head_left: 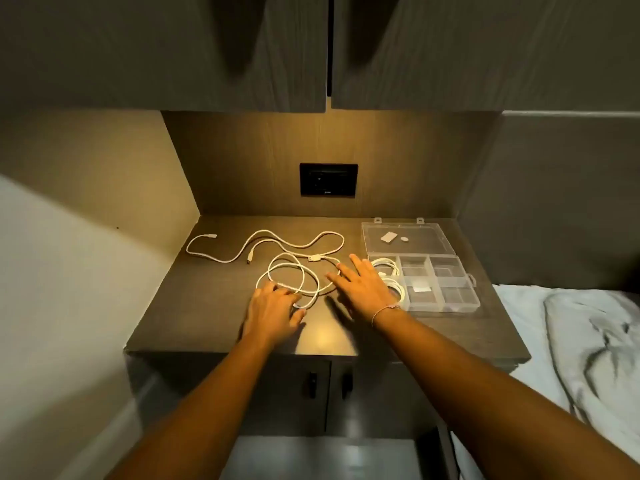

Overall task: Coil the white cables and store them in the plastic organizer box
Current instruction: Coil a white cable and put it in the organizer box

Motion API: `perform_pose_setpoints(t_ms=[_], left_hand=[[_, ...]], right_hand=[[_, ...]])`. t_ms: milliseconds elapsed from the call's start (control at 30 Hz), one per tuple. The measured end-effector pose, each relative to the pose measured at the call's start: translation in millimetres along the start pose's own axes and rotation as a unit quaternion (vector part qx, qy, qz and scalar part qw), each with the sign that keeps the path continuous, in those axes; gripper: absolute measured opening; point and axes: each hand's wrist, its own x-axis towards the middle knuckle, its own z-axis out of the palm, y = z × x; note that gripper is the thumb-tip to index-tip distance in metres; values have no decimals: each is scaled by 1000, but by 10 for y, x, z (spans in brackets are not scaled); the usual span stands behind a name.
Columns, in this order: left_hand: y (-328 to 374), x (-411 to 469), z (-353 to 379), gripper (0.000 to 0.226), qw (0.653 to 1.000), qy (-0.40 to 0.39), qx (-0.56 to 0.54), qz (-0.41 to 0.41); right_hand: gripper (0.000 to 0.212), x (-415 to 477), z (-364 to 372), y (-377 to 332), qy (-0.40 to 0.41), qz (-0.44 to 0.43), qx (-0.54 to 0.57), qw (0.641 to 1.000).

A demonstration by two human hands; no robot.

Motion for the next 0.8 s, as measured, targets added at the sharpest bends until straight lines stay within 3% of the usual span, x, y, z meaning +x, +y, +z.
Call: perform_pose_setpoints(t_ms=[133, 333, 500, 633, 800], left_hand=[[27, 157, 107, 43, 999, -23, 34, -12], [28, 231, 201, 32, 1000, 16, 4, -25], [-28, 132, 8, 17, 980, 108, -165, -25], [-193, -133, -321, 12, 925, 118, -353, -70], [-235, -417, -653, 18, 863, 41, -490, -116]], right_hand=[[64, 271, -5, 7, -7, -23, -19, 1000], [54, 583, 65, 2, -12, -69, -26, 997], [37, 647, 65, -12, 23, -87, 11, 996], [25, 620, 10, 71, 58, -40, 123, 990], [24, 438, -220, -14, 113, -5, 368, 923]])
